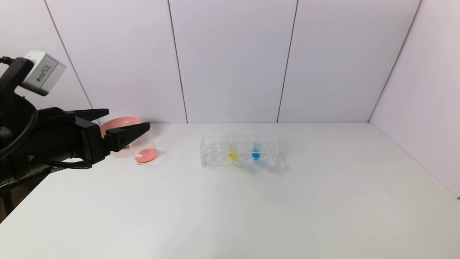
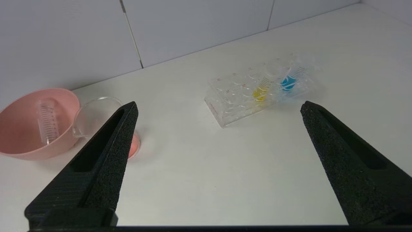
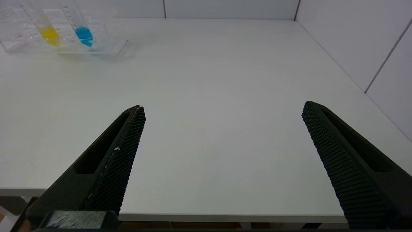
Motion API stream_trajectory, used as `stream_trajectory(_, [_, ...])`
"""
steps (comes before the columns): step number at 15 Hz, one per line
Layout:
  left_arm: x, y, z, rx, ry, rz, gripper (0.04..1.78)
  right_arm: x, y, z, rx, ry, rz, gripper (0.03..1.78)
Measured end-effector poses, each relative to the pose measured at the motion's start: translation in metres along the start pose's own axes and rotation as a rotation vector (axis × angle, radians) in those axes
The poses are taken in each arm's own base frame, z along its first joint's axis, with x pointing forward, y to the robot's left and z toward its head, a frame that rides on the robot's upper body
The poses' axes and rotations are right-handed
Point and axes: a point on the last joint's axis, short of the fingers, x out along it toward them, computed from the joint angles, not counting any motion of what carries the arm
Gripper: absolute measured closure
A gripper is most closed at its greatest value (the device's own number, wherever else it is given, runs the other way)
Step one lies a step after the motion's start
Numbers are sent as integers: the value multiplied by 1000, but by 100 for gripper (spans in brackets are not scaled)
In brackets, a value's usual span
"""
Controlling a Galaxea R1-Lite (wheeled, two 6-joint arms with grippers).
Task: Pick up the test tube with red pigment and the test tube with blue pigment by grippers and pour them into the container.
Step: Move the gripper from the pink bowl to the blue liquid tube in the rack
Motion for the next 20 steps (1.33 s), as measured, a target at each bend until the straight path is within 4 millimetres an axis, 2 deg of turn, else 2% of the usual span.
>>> stream_trajectory(11, [14,-34,-17,-12,26,-180,6,0,0,0,0,0,0,4])
stream_trajectory(20, [61,-73,-34,-10,-5,-328,6,0,0,0,0,0,0,4])
